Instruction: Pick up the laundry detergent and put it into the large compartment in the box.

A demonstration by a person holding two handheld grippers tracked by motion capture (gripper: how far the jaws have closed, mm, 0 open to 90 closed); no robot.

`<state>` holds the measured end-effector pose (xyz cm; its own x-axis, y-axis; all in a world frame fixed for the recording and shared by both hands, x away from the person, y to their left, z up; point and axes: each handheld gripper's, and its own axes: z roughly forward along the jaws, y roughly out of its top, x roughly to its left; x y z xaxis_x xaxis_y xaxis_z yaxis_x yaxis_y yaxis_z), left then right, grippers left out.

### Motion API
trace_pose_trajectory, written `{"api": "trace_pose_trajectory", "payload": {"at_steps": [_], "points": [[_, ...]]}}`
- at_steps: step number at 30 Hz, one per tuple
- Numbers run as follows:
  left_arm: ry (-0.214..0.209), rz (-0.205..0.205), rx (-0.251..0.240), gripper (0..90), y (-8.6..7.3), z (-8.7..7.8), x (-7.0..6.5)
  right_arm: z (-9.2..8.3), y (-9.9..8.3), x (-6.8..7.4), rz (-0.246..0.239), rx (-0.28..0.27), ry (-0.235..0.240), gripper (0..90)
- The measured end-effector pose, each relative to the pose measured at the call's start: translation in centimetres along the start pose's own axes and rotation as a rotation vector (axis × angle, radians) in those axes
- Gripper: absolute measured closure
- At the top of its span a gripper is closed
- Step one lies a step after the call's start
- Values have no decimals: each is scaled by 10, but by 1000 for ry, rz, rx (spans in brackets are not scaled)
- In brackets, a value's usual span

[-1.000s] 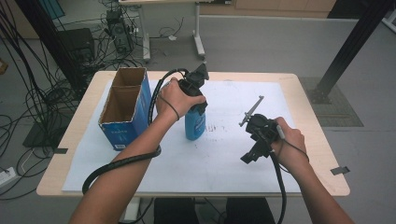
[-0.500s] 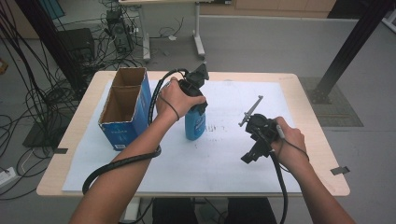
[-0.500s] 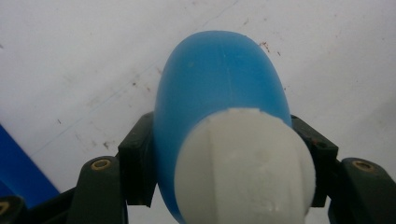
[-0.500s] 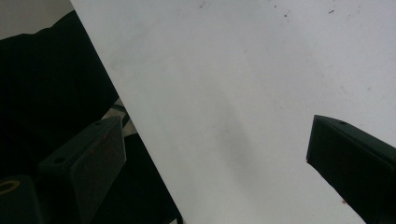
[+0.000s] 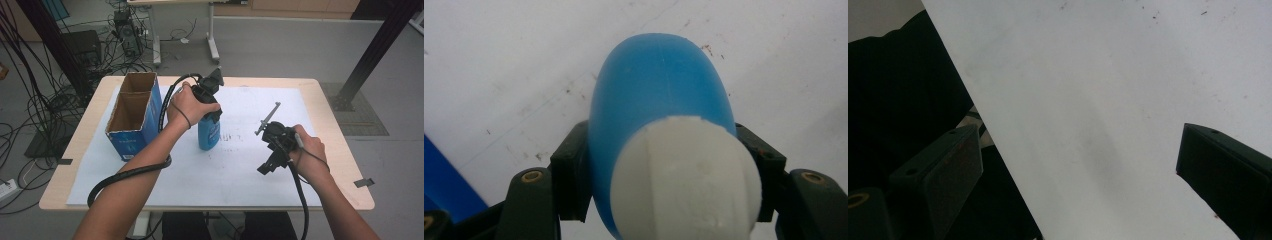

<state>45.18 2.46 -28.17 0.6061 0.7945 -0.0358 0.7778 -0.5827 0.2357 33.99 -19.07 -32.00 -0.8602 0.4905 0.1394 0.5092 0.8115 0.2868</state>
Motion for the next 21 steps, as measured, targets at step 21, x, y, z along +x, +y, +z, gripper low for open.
{"api": "trace_pose_trajectory", "payload": {"at_steps": [21], "points": [[-3, 3, -5, 378, 4, -12, -4, -1, -2, -4, 16, 0, -2, 43]]}}
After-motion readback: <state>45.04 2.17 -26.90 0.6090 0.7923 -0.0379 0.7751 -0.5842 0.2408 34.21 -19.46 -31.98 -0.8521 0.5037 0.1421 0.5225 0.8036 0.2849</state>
